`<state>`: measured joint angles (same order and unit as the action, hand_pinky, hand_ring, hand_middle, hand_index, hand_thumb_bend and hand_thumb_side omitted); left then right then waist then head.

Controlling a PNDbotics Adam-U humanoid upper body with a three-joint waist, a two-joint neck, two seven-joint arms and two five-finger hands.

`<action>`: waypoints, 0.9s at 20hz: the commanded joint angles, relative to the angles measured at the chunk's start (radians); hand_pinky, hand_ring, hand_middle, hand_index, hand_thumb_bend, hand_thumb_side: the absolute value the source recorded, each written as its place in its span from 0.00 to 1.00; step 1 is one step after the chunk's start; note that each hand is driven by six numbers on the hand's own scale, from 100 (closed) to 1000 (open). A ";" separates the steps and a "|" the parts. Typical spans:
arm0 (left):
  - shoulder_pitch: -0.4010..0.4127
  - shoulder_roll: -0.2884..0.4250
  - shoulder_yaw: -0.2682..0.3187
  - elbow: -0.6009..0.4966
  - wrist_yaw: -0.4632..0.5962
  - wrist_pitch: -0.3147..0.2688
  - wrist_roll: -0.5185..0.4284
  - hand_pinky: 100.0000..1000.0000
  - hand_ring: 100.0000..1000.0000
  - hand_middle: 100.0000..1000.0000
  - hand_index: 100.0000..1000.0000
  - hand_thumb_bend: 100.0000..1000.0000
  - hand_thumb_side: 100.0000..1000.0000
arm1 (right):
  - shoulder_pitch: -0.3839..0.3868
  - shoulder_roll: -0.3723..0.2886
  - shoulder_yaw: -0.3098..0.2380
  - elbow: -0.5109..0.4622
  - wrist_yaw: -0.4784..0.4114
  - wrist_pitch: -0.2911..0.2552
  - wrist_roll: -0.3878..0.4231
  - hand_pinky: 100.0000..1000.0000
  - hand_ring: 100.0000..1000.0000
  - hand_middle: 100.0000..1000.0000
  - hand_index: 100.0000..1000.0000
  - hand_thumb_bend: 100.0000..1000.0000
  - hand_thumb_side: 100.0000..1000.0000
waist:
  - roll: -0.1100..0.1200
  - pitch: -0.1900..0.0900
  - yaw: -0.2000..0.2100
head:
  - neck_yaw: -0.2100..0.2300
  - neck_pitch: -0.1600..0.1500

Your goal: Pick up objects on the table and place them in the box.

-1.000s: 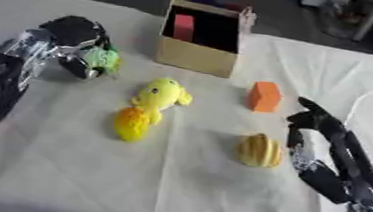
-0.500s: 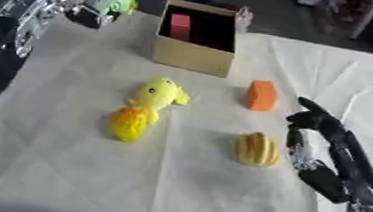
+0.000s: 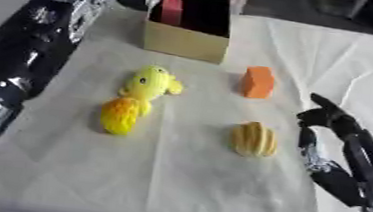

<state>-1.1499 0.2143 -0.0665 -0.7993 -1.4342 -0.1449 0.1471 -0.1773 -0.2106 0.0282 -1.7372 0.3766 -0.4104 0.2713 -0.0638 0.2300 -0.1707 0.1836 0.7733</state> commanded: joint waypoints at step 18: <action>-0.040 0.173 -0.124 -0.144 0.263 -0.296 -0.313 0.81 0.75 0.79 0.90 0.34 0.17 | -0.005 -0.035 -0.018 -0.024 0.002 -0.002 0.008 0.75 0.65 0.65 0.95 0.00 0.62 | 0.040 -0.012 0.023 | -0.022 -0.003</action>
<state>-1.1685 0.3323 -0.1689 -0.8954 -1.2391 -0.3918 -0.1252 -0.1780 -0.2196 0.0214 -1.7426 0.3766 -0.4127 0.2809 -0.0359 0.2408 -0.1457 0.1683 0.7733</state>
